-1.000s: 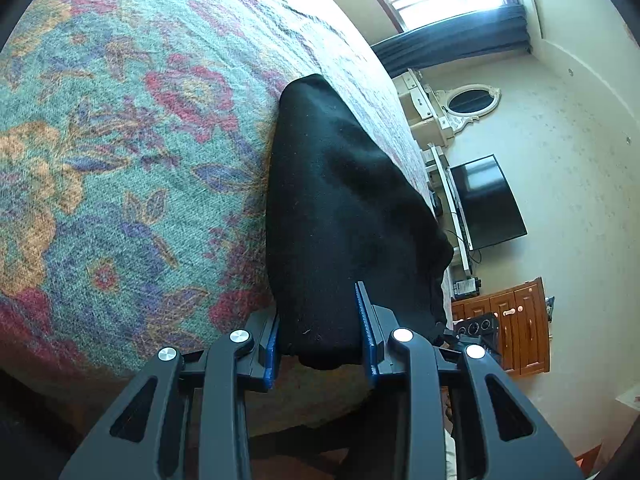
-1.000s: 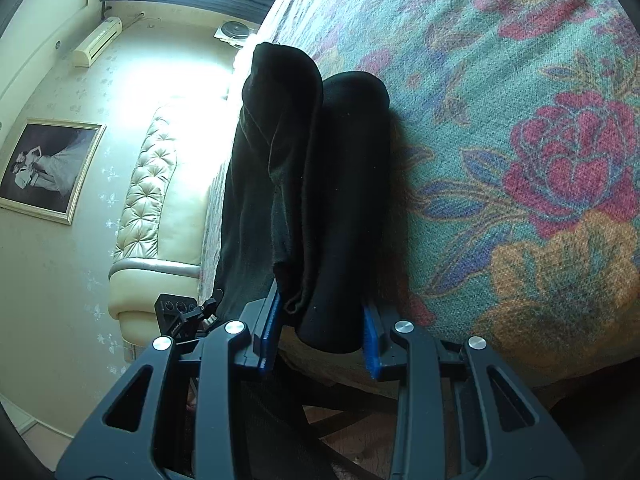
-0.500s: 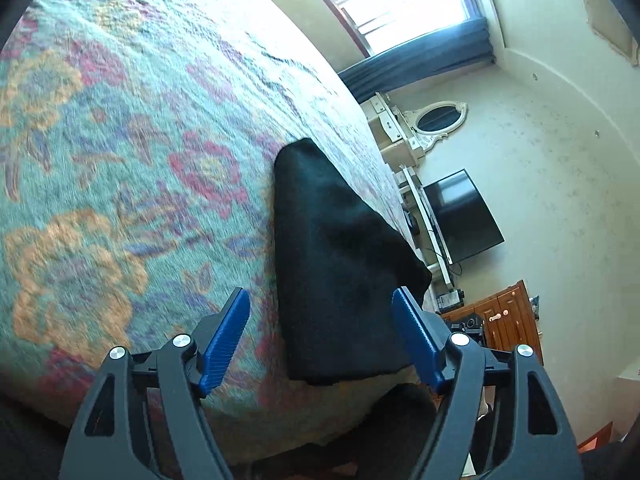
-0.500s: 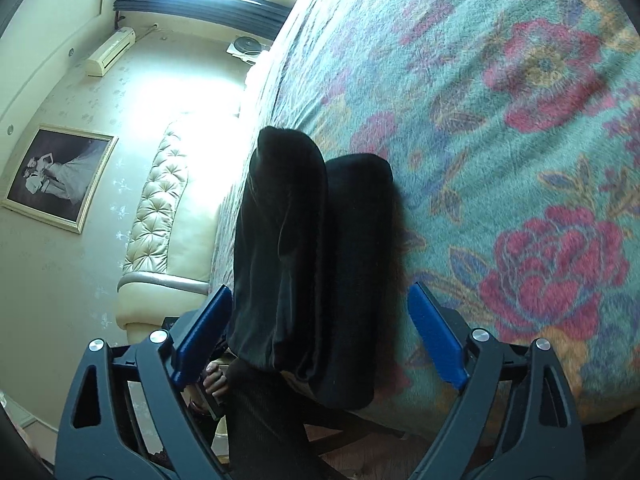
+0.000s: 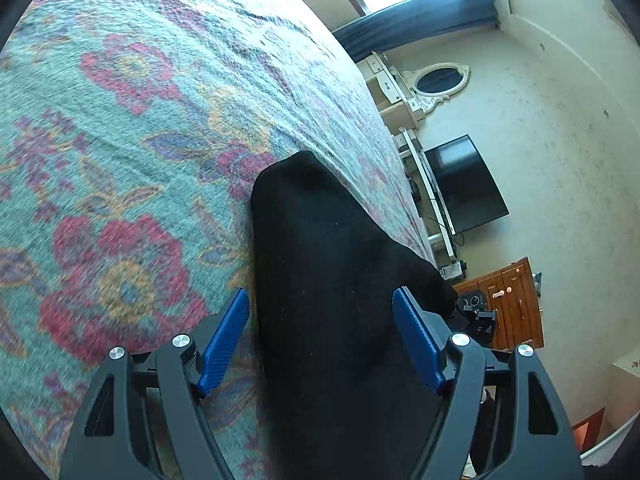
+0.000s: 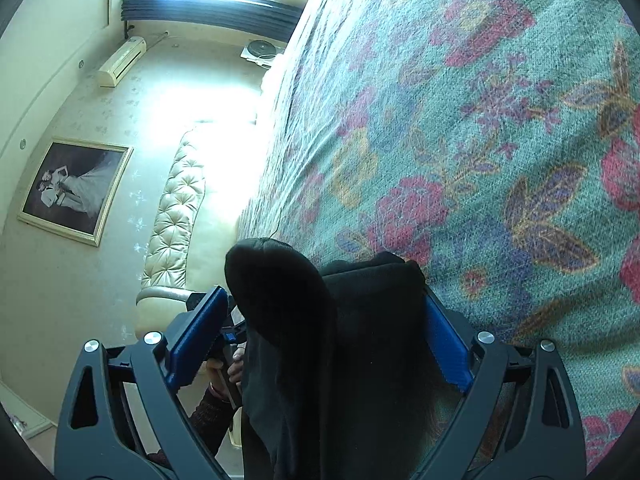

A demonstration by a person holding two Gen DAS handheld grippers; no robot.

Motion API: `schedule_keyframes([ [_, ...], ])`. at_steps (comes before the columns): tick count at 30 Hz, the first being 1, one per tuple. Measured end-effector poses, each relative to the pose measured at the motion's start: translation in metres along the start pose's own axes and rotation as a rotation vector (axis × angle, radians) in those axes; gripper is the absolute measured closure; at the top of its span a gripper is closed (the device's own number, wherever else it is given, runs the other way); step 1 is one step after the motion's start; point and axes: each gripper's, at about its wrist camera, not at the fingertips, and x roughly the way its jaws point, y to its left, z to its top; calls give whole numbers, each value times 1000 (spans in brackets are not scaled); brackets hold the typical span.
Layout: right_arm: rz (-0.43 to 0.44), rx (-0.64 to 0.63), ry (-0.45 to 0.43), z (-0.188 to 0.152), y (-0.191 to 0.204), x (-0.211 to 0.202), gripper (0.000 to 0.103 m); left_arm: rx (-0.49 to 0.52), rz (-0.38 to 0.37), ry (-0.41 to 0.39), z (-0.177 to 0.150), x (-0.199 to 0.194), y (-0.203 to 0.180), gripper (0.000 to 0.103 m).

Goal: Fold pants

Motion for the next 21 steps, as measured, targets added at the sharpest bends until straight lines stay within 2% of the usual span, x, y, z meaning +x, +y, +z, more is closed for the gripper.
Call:
schedule_keyframes([
  [4, 9, -5, 0, 1, -1, 0, 10, -8, 10, 28, 13, 19, -1, 30],
  [6, -3, -9, 8, 3, -3, -1, 14, -35, -10, 26, 19, 22, 0, 27],
  [8, -34, -6, 15, 5, -10, -5, 27, -65, -24, 27, 24, 25, 1, 25],
  [10, -58, 9, 14, 3, -19, -10, 47, -86, -26, 31, 28, 27, 2, 24],
  [12, -60, 19, 9, 0, -27, -14, 58, -94, -18, 28, 28, 28, 0, 24],
  [13, -59, 20, 6, -2, -30, -15, 60, -92, -7, 25, 26, 29, -1, 24],
  [14, -62, 17, 3, -3, -30, -16, 62, -84, 12, 23, 26, 29, -2, 28],
  [15, -67, 12, 1, -3, -30, -16, 63, -68, 54, 24, 26, 29, -3, 44],
  [16, -72, 7, 0, -4, -29, -15, 64, -53, 109, 34, 25, 32, -5, 52],
  [17, -78, 3, -1, -5, -29, -15, 64, -45, 133, 39, 24, 33, -5, 61],
  [21, -79, -6, -3, -6, -22, -14, 65, -44, 121, 12, 19, 28, -3, 73],
])
